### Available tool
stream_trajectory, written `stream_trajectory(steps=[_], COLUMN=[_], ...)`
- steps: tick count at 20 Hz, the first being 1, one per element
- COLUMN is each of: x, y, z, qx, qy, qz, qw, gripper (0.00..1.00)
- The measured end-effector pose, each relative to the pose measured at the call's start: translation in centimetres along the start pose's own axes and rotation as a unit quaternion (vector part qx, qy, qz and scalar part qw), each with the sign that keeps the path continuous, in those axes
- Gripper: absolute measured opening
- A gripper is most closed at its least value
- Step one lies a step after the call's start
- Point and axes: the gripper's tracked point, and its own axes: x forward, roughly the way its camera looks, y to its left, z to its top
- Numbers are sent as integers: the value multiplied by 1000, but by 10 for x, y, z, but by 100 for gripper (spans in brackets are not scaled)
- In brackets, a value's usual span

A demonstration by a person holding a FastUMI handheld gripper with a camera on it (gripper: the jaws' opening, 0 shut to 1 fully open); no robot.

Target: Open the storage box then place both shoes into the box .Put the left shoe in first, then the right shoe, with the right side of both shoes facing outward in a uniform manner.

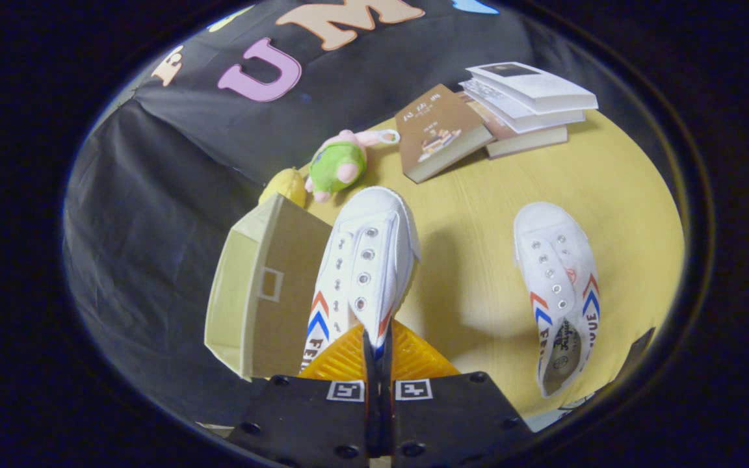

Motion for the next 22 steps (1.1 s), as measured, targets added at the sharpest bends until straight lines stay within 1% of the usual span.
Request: stream_trajectory(steps=[3,6,10,13,17,22], x=[-14,-24,-20,-4,31,73], y=[32,62,109,140,172,191], z=[18,32,38,31,9,-15], qx=[-11,-36,-45,-54,-68,-73], qy=[-19,-34,-35,-23,4,33], qz=[10,18,45,57,63,49], qw=[1000,999,997,997,996,996], gripper=[4,4,4,4,4,4])
